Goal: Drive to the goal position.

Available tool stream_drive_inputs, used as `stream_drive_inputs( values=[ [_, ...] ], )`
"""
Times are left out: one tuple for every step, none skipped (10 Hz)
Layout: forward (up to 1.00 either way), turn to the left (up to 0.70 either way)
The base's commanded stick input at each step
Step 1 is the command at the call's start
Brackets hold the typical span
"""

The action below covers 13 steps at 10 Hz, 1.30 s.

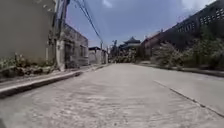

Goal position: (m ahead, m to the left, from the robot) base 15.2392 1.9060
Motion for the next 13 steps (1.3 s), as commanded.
stream_drive_inputs(
  values=[
    [1.0,0.0],
    [1.0,0.0],
    [1.0,0.0],
    [1.0,0.0],
    [1.0,0.0],
    [1.0,0.0],
    [1.0,0.0],
    [1.0,0.0],
    [1.0,0.0],
    [1.0,0.0],
    [1.0,-0.02],
    [1.0,-0.1],
    [1.0,-0.36]
  ],
)
